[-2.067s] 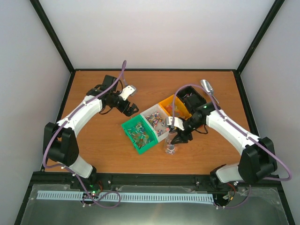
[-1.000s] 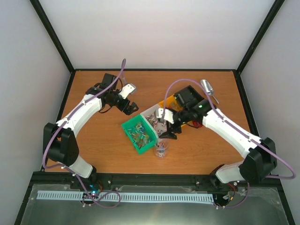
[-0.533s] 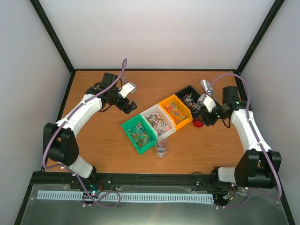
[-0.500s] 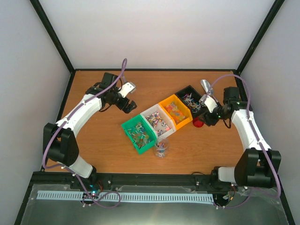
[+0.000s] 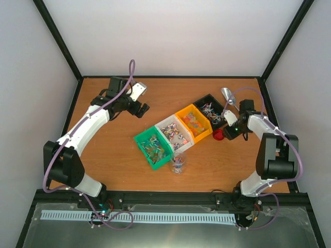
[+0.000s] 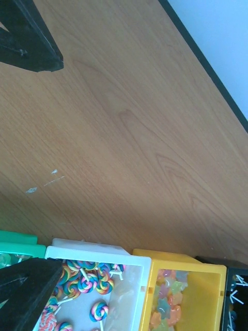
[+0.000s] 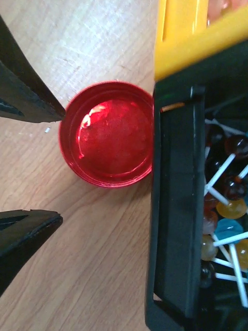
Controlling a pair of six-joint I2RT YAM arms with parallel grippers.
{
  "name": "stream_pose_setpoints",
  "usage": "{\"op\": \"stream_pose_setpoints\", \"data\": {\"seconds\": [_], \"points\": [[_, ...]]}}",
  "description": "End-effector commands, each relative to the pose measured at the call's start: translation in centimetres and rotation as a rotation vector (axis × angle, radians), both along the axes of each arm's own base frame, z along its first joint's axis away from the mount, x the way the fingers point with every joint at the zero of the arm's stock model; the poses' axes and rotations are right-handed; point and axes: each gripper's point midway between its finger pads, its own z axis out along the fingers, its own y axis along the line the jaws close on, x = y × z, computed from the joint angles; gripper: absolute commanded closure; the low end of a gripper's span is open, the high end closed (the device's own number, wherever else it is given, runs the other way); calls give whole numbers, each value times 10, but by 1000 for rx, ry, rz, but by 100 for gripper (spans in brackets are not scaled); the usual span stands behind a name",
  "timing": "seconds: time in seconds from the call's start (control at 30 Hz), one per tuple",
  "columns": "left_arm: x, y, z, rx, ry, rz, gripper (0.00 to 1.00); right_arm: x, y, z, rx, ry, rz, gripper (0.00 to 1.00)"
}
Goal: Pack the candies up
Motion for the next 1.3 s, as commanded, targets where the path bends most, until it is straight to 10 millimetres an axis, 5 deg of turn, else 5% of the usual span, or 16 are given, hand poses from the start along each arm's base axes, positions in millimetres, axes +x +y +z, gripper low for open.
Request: {"op": "stream_pose_setpoints", "data": {"seconds": [0.0,0.47,0.77,1.0,1.27], "points": [[8,1,32,-49,-86,27,0,12,-3,-15,-5,7,-46,55],[-2,-22,35,-149,-72,-89,0,28,-2,-43,-32,38,-70,69],[-27,-38,33,-165,14,-254,0,20,-3,-45,-37,58,-51,96],[-59,-56,38,-252,112,-417,0,27,14,15,106,-37,9,97],[-70,-75,85,-462,148,-460,0,41,86,160,545,-283,184,97]]}}
